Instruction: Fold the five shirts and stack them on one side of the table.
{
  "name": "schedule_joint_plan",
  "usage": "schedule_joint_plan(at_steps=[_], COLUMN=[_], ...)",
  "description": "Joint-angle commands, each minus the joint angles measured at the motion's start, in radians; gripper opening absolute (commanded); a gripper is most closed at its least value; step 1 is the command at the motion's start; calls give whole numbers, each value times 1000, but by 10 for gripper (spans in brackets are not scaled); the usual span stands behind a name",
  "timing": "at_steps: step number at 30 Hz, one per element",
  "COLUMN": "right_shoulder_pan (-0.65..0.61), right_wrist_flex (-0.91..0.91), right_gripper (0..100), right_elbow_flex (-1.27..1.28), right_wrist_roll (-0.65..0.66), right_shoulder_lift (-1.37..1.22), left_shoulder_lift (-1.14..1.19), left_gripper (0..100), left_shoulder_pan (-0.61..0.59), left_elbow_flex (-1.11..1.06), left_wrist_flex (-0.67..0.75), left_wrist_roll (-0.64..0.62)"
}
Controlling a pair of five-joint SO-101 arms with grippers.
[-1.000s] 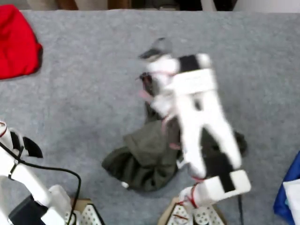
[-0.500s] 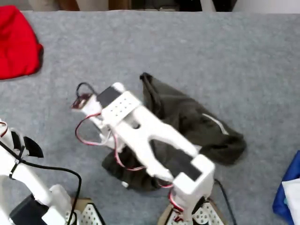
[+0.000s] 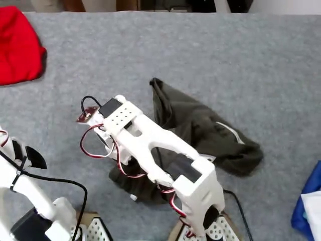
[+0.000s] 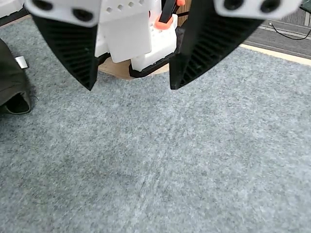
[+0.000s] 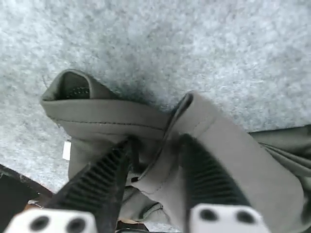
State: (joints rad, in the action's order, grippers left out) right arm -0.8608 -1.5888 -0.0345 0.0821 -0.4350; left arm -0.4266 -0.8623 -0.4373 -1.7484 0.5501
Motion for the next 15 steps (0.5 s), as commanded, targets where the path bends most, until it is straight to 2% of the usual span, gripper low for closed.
schedule_joint_plan(at_steps=[1, 9, 15], right_shoulder_pan=[51, 194, 216], right_wrist_flex=[8, -9, -140], right_gripper=[16, 15, 8], right_elbow_flex=[-1, -62, -214], right_wrist_roll=[-34, -37, -37], right_shoulder_lift=[-1, 4, 5], left_shoulder_lift=[-30, -30, -30], left_gripper=[249, 249, 249], left_shoulder_pan=[-12, -12, -11], left_elbow_flex=[0, 0, 0], left_wrist_flex=[-8, -8, -8], left_wrist_roll=[0, 0, 0])
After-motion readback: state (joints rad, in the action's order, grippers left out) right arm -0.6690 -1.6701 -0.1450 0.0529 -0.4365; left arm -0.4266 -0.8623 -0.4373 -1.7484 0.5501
